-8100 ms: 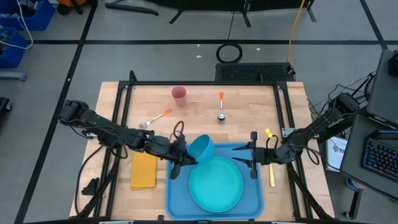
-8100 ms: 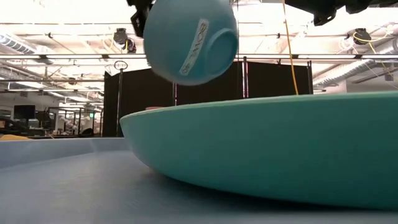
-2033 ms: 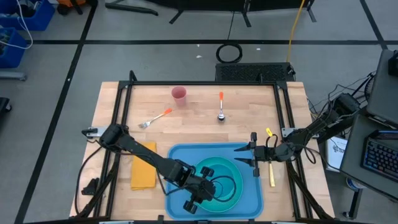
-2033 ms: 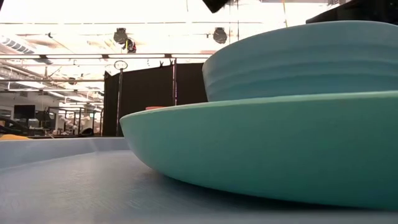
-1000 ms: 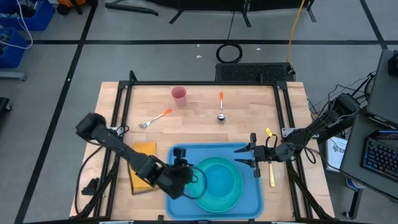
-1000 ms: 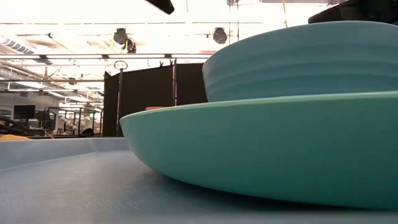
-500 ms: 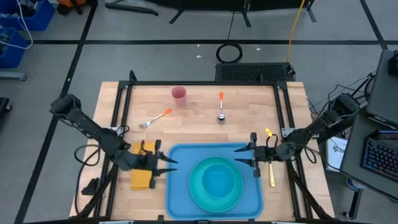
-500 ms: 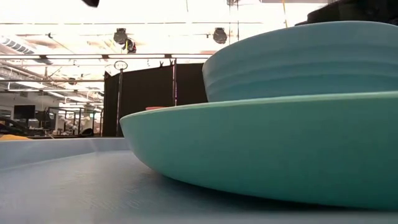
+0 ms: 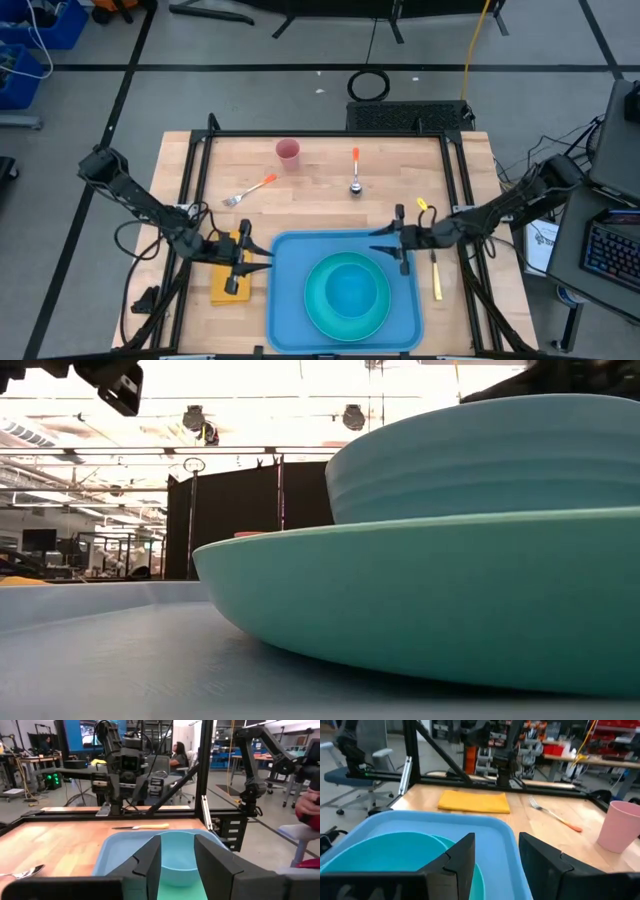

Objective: Set up tray
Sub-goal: Put the pink cup on the blue serving tray to the top right of the light blue plate

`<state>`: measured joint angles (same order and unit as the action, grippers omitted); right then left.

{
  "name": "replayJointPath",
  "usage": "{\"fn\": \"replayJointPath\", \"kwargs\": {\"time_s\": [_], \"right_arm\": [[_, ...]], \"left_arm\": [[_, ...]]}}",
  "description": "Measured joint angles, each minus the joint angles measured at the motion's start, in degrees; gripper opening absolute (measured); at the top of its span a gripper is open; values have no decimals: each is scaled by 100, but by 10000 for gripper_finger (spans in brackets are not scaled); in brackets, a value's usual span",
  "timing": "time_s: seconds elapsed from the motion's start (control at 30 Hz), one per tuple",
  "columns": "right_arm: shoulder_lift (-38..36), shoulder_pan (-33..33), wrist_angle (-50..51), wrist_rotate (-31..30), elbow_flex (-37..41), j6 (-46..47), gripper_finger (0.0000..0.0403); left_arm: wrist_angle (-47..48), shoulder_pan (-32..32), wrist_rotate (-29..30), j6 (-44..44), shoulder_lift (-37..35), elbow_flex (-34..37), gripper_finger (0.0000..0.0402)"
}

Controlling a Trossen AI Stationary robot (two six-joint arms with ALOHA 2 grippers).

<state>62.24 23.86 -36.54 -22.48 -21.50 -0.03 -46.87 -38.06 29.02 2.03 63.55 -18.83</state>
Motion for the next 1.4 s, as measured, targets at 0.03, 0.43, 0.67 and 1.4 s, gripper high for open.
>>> {"fn": "replayJointPath", "kwargs": {"time_s": [0.03,0.43,0.67,1.4], "right_arm": [[0,-129,274,129,-137,-11,141],[154,-1612,2315,1177,-1636,-755,141],[738,-2304,2345,1925,-1905,-854,141],[3056,-3391,4038,2579,-4626,-2030,141]], "left_arm": [[-8,0,-73,-26,0,0,120],[55,0,-11,-269,2,4,120],[233,73,171,-386,-25,7,120],[-275,479,-1086,-340,-2367,1821,120]]}}
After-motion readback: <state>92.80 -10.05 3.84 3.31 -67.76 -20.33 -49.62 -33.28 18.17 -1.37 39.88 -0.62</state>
